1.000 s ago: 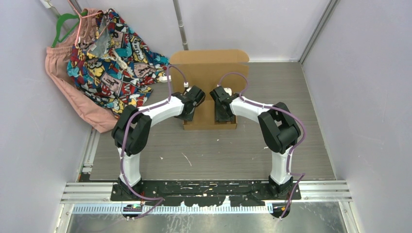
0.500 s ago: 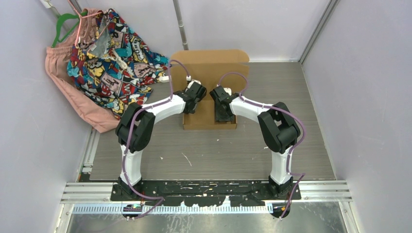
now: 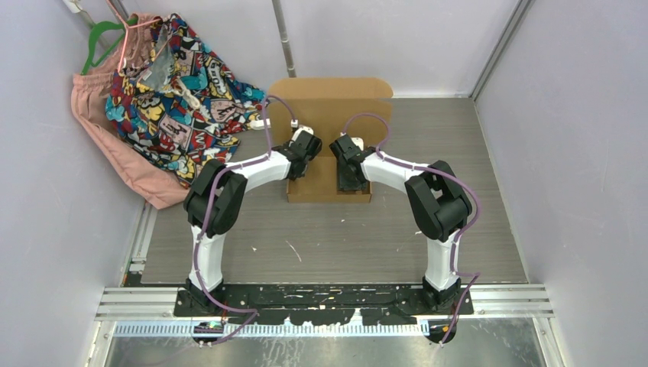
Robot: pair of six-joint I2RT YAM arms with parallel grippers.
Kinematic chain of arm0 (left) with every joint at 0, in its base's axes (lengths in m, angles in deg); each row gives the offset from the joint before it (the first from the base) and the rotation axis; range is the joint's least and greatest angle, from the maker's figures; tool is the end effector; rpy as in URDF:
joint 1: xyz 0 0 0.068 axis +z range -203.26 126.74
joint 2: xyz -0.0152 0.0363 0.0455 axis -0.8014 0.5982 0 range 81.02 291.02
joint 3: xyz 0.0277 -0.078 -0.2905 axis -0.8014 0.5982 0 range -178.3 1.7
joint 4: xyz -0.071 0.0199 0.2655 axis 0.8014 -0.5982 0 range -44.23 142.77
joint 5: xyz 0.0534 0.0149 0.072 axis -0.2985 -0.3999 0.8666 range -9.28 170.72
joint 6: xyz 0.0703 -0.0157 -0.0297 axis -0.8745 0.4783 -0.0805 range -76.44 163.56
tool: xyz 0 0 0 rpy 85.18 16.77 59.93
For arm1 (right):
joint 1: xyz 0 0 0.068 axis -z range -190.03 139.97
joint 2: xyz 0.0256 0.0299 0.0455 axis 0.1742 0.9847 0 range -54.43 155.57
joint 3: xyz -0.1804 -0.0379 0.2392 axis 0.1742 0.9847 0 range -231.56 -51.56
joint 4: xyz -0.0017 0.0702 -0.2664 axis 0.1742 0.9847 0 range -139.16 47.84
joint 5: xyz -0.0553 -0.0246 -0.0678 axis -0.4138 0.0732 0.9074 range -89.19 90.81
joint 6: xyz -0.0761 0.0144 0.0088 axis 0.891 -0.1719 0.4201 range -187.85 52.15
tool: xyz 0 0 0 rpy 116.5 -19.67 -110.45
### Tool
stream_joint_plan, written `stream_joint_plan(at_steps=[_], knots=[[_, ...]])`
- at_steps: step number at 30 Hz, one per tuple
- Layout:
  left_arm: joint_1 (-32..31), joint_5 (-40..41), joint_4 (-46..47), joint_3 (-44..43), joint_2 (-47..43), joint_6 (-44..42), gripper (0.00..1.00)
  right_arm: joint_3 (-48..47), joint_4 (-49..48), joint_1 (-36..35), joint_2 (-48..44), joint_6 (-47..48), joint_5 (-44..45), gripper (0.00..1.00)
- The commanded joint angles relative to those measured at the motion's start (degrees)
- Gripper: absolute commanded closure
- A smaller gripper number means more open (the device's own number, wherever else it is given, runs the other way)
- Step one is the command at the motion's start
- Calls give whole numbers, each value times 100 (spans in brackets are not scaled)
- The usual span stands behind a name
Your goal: Fold the paper box
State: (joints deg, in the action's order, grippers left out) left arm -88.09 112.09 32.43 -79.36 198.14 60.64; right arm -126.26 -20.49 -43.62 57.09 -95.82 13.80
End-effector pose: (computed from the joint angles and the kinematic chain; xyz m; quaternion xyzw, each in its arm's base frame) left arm 0.4072 -0.2412 0.1617 0.0651 0.9227 0.1110 0.3634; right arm 0.3660 0.2252 0.1529 -0.0236 0.9709 0.0129 0.2378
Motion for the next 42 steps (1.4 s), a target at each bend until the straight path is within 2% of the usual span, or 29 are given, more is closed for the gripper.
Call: stream_joint_plan(at_steps=[1, 5, 8, 10, 12, 16, 19, 27, 30, 37, 40, 42], knots=[[46, 394, 334, -158, 29, -129, 75, 279, 190, 18, 462, 63, 37, 55], [50, 455, 325, -207, 52, -152, 77, 283, 184, 19, 471, 67, 27, 55], [45, 482, 254, -262, 72, -153, 89, 281, 179, 21, 465, 72, 18, 55], [50, 481, 226, -279, 65, -144, 92, 298, 177, 21, 455, 72, 22, 55], [40, 481, 222, -260, 5, -144, 87, 308, 167, 20, 452, 72, 25, 55], [42, 497, 199, -172, -137, -178, 65, 310, 164, 25, 466, 64, 9, 55], [39, 527, 124, -129, -209, -179, 56, 289, 172, 19, 474, 72, 9, 55], [39, 434, 0, 193, -472, -18, 53, 263, 184, 25, 492, 81, 12, 55], [43, 422, 27, 373, -578, 23, 57, 263, 182, 20, 496, 81, 4, 55], [44, 465, 10, 529, -578, 75, 82, 271, 175, 25, 505, 74, -7, 55], [44, 473, -16, 521, -566, 80, 83, 257, 182, 20, 500, 72, -8, 55], [40, 448, -30, 512, -587, 78, 78, 259, 191, 25, 484, 72, -6, 55]])
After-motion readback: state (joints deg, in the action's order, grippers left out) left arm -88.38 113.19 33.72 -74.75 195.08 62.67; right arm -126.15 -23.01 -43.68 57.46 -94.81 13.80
